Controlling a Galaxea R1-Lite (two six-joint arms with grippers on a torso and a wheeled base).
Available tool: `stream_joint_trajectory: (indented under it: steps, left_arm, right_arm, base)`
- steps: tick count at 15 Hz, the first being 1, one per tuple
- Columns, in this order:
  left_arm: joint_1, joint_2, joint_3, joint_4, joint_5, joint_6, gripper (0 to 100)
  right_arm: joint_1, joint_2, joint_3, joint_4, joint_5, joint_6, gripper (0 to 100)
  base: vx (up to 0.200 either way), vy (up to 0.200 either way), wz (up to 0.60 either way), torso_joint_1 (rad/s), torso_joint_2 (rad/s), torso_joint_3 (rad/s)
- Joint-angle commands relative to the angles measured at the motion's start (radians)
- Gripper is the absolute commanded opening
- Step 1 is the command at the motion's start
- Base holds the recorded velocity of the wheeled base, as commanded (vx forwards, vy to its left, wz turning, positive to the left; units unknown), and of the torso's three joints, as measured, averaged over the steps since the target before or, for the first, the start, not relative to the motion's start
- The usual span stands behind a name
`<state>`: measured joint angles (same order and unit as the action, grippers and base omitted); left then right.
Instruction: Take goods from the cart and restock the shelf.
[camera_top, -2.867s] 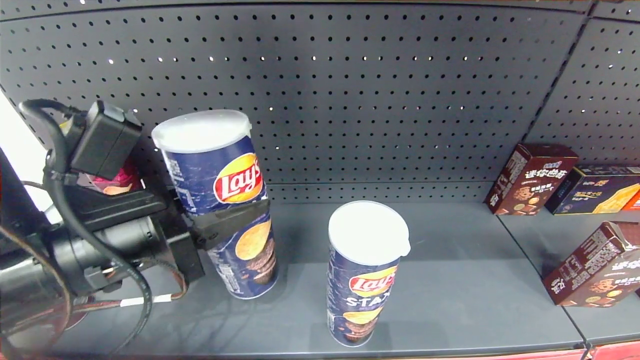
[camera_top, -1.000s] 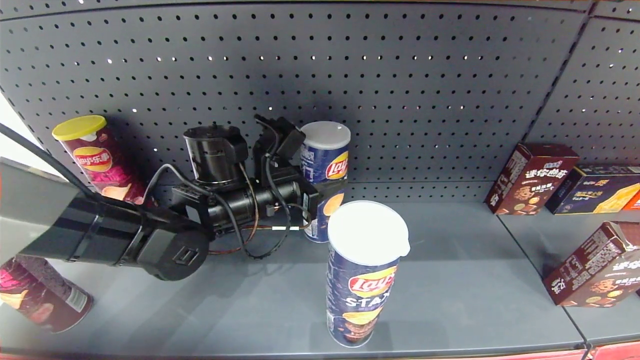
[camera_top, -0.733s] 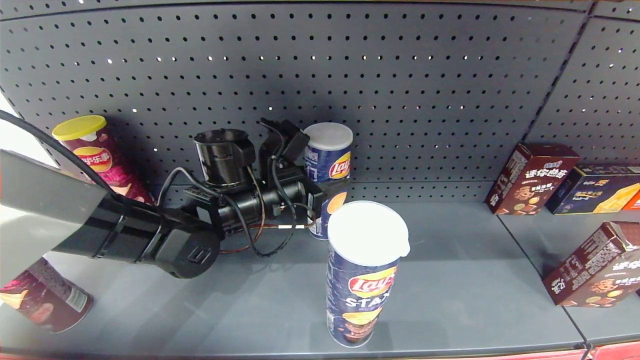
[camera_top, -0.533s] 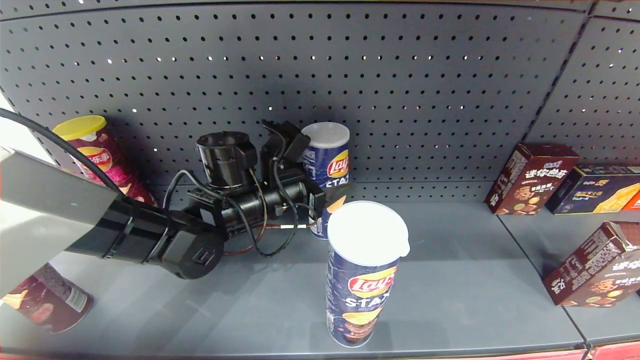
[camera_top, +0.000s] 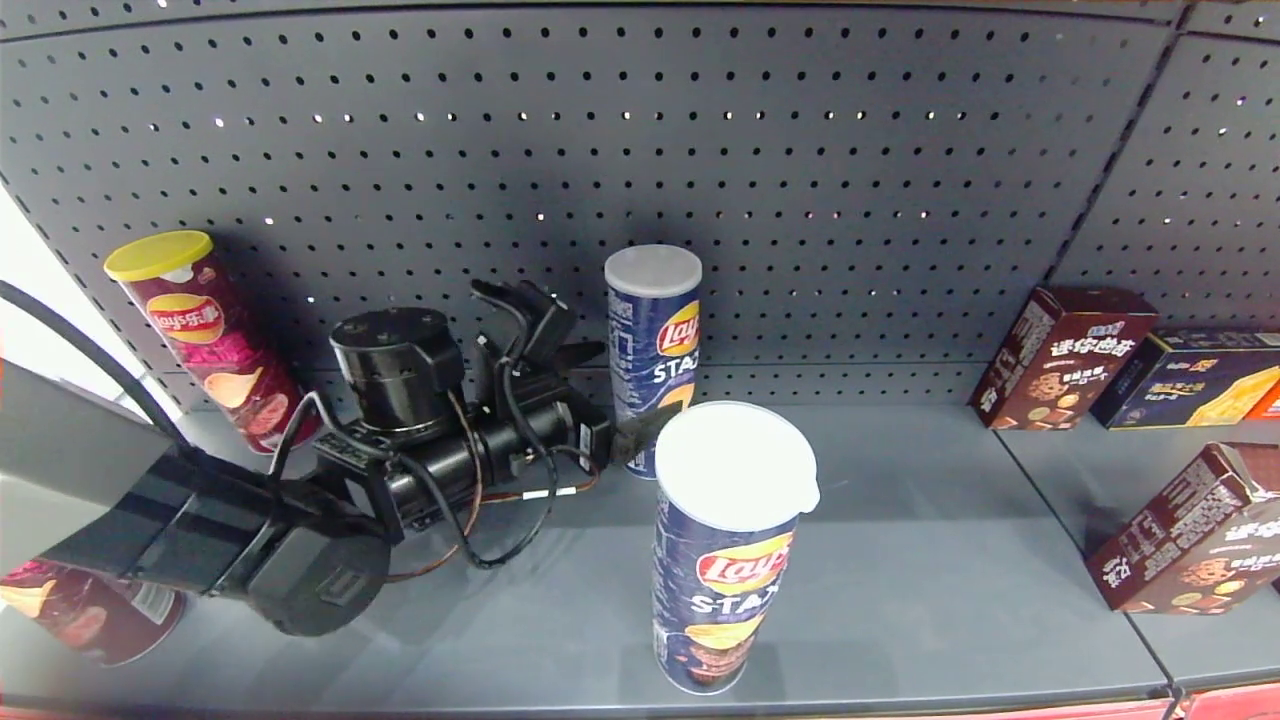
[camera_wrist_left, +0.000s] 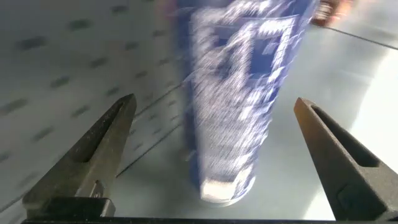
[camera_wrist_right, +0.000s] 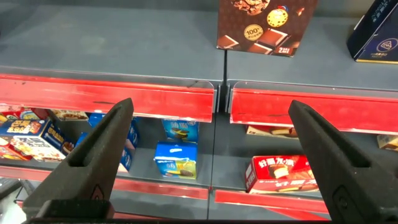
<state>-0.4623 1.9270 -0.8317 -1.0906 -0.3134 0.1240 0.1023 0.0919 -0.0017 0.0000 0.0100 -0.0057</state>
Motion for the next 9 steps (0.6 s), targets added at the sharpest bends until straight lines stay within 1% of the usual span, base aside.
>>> stream_joint_trajectory:
  steps: [1,3,5,6,8,9]
  left_arm:
    - [0.004,-0.040,0.077,-0.035,0.031,0.005,100]
    - [0.010,-0.045,0.097,-0.040,0.048,0.006,100]
    - [0.014,-0.045,0.097,-0.038,0.068,0.005,100]
    - [0.014,-0.043,0.097,-0.037,0.083,0.005,100]
    - [0.014,-0.031,0.092,-0.032,0.140,0.005,100]
    - [0.014,-0.023,0.089,-0.032,0.151,0.005,100]
  right_arm:
    - [0.000,0.002,0.000,0.000,0.001,0.000,100]
    - [0.000,0.002,0.000,0.000,0.001,0.000,100]
    - [0.000,0.002,0.000,0.000,0.001,0.000,100]
    - [0.000,0.002,0.000,0.000,0.001,0.000,100]
    - [0.000,0.002,0.000,0.000,0.001,0.000,100]
    - [0.000,0.002,0.000,0.000,0.001,0.000,100]
  base:
    - [0.000,0.000,0.00,0.000,0.00,0.000]
    - [0.000,0.000,0.00,0.000,0.00,0.000]
    - [0.000,0.000,0.00,0.000,0.00,0.000]
    - [0.000,0.000,0.00,0.000,0.00,0.000]
    - [0.000,0.000,0.00,0.000,0.00,0.000]
    - [0.000,0.000,0.00,0.000,0.00,0.000]
